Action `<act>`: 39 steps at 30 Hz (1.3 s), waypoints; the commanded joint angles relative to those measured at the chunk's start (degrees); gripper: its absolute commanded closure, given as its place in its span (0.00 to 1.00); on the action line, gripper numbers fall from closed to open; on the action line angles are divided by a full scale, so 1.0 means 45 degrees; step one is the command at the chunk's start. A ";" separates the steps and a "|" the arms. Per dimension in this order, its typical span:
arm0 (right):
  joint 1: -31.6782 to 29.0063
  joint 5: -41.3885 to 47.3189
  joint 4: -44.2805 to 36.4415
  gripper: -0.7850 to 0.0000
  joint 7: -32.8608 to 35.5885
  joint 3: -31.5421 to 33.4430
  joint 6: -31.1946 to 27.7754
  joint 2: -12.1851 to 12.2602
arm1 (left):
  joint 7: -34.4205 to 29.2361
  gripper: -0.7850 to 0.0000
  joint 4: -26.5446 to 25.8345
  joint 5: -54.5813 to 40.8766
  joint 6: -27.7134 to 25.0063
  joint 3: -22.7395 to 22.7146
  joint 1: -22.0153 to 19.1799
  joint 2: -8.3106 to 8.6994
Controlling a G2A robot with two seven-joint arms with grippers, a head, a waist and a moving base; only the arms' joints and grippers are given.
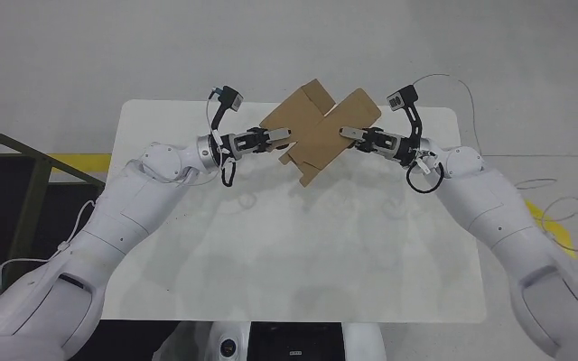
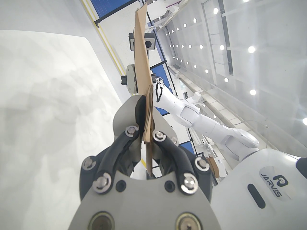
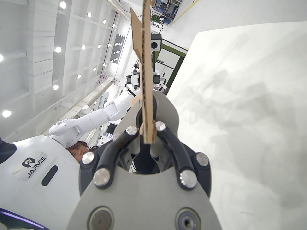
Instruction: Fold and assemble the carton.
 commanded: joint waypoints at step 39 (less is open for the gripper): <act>-0.0833 -0.2465 -0.1420 0.00 0.1406 0.1994 0.1398 0.1199 | -0.4545 1.00 0.0508 0.0743 -0.0108 -0.1520 0.0429 0.0426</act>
